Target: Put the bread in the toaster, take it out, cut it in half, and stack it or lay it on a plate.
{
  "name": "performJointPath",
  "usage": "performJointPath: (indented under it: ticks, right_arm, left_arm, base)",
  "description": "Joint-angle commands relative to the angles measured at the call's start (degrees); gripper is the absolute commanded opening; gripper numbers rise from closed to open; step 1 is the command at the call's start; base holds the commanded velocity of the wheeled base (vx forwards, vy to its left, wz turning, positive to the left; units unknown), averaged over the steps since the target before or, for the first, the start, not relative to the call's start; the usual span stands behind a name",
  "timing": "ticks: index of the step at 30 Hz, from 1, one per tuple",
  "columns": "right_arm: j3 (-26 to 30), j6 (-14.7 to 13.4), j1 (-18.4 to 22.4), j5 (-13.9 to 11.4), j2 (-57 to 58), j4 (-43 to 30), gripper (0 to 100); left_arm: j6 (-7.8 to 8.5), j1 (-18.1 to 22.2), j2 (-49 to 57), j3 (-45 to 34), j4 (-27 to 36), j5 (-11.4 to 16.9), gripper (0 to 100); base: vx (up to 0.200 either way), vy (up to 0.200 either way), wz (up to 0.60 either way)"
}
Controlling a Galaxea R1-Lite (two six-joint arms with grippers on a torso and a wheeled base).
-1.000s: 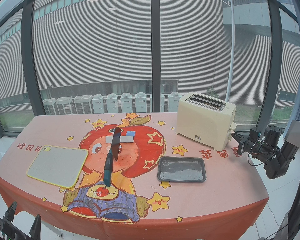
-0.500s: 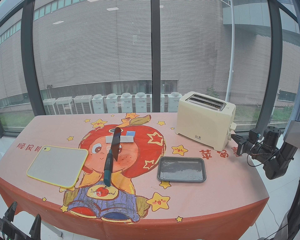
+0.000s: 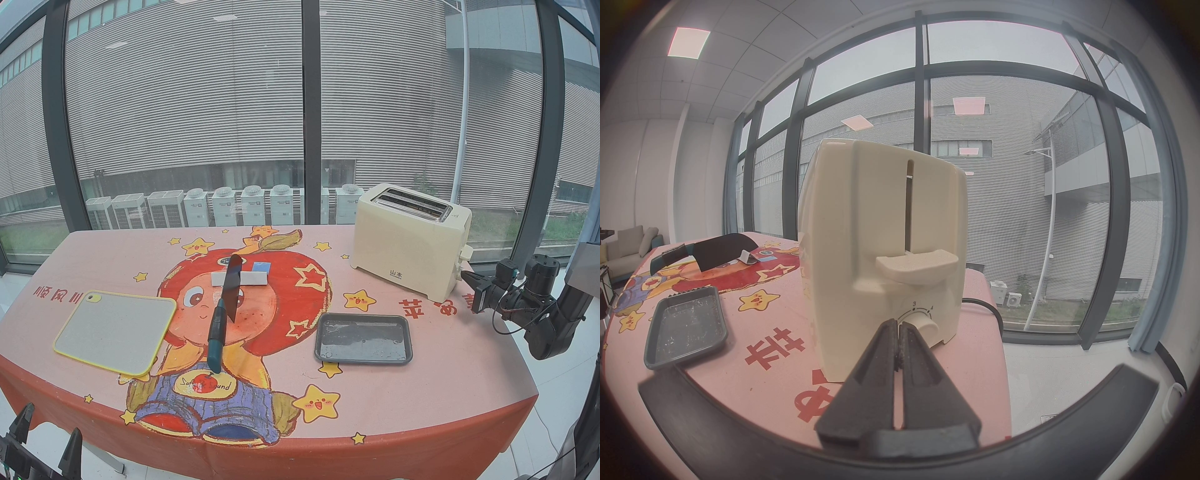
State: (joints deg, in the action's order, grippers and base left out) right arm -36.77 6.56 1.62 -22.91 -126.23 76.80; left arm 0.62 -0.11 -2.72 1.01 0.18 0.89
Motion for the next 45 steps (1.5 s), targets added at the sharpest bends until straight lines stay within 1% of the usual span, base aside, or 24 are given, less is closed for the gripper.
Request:
performJointPath:
  ticks: [1,45]
  right_arm:
    - [-0.06,0.03,0.05,-0.03,-0.15,0.02,0]
    - [0.64,0.56,0.05,0.05,-1.3,-0.07,0]
  left_arm:
    - [-0.01,0.02,-0.09,-1.01,-0.01,-0.01,100]
    - [-0.01,0.02,-0.09,-1.01,-0.01,-0.01,100]
  base:
    - [0.0,0.0,0.0]
    - [0.0,0.0,0.0]
